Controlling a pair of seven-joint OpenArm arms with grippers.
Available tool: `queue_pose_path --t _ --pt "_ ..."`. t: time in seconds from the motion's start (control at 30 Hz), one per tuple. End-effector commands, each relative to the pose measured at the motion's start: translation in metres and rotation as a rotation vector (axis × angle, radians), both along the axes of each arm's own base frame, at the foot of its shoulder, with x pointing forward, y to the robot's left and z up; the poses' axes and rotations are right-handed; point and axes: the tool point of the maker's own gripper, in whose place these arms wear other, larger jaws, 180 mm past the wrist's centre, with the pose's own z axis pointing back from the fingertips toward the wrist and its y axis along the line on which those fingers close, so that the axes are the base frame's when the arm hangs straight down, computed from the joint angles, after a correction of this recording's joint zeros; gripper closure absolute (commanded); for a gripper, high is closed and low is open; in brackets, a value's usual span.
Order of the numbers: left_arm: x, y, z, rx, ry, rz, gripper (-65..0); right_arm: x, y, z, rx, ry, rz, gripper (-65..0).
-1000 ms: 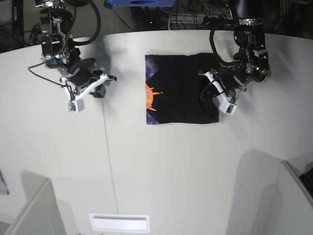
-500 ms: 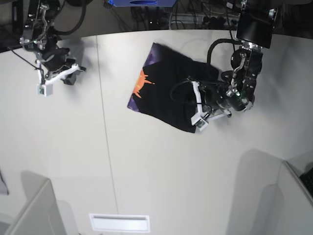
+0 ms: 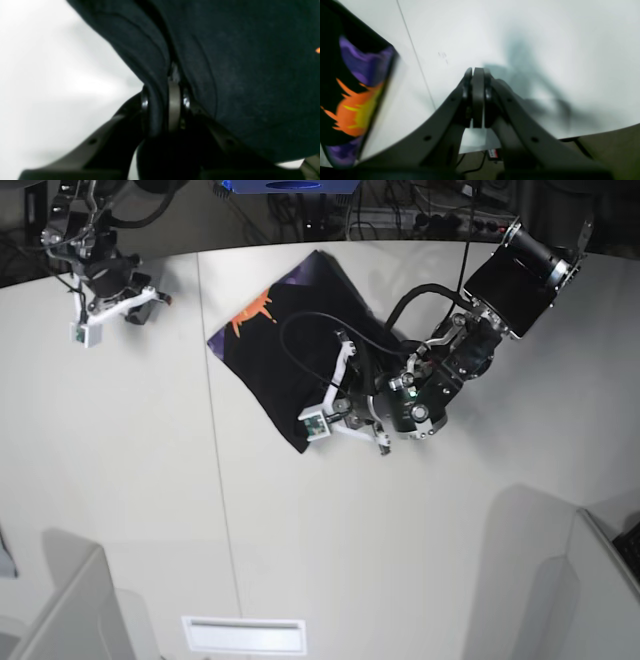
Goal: Fold the T-shirt properly
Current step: 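Drag the folded shirt with the left gripper and rotate it, then press the folded shirt flat with the left gripper, then release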
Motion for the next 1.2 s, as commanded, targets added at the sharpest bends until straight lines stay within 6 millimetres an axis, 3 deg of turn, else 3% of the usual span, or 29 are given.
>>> queue_pose_path --t 0.0,0.23,0.33,0.63,0.77,0.93,1.07,1.17 --pt "0.011 -0.008 0.014 -0.02 -0.043 -0.028 0.0 0.0 -0.011 0.007 -0.021 -0.027 -0.024 0.0" --pt "0.014 -0.005 0.002 0.171 -0.13 -0.256 0.0 -0.023 -0.034 0.004 -0.038 0.002 -0.129 0.0" --pt "0.014 0.001 -0.004 0.286 -0.216 -0.42 0.0 -0.027 -0.033 0.002 -0.035 0.011 -0.131 0.0" --pt "0.029 0.0 -0.016 0.332 -0.376 -0.491 0.0 -0.028 -0.021 -0.002 0.002 0.012 -0.155 0.0" --pt "0.027 -0.011 -0.017 0.253 -0.369 -0.509 0.0 -0.027 -0.02 -0.002 0.005 0.012 -0.154 0.0" --pt "0.022 -0.042 -0.01 0.18 -0.386 -0.534 0.0 -0.018 -0.019 0.0 0.01 -0.005 -0.154 0.0" --pt "0.02 -0.054 -0.011 0.163 -0.377 -0.535 0.0 -0.018 -0.021 0.001 0.007 -0.007 -0.158 0.0" --pt "0.021 -0.052 -0.018 0.179 -0.362 -0.529 0.0 -0.018 -0.022 0.001 0.007 -0.008 -0.159 0.0"
